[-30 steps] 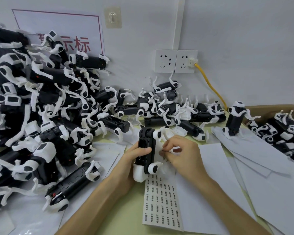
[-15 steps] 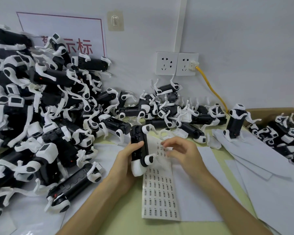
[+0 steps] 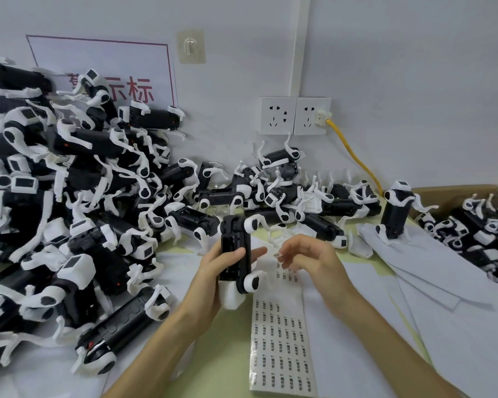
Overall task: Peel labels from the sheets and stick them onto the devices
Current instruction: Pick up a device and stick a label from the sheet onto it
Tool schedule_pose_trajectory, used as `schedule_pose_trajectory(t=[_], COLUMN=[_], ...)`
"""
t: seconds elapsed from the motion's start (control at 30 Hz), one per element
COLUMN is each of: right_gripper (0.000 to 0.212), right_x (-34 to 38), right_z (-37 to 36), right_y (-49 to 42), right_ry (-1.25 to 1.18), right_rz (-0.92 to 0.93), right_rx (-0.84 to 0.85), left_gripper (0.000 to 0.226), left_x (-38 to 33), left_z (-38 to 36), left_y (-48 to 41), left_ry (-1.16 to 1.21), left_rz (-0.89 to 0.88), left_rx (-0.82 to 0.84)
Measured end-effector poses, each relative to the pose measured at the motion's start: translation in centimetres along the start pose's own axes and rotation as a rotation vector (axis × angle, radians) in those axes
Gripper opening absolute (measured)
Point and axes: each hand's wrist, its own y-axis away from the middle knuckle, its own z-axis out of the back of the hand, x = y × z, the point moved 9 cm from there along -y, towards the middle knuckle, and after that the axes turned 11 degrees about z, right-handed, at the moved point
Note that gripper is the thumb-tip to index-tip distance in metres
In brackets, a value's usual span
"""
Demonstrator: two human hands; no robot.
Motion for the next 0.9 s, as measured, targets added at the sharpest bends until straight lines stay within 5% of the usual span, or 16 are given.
schedule_pose_trajectory(t=[0.43,0.63,0.77,0.9], right_gripper=[0.031,0.058,0.024,0.014], right_x=[0.4,0.5,-0.2,0.0], right_z=[0.0,-0.2,0.7,0.3], right_y=[0.2,0.3,0.1,0.2], right_ry=[0.244,0.26,0.14,0.122], right_rz=[0.04,0.025,-0.058,-0.033], right_rx=[-0.007,-0.033,-0.075,-0.057], left_gripper=[0.047,0.043,0.044,0.043], left_x=[0.1,0.0,0.1,-0.1], left_z=[-1.5,-1.6,-1.3,-1.5], left_y=[0.5,0.6,0.5,0.6], left_ry=[-0.124,-0.077,-0.044,-0.064], left_rz=[-0.028,-0.021,-0.034,-0.061], left_rx=[0.041,0.047,0.032,0.05])
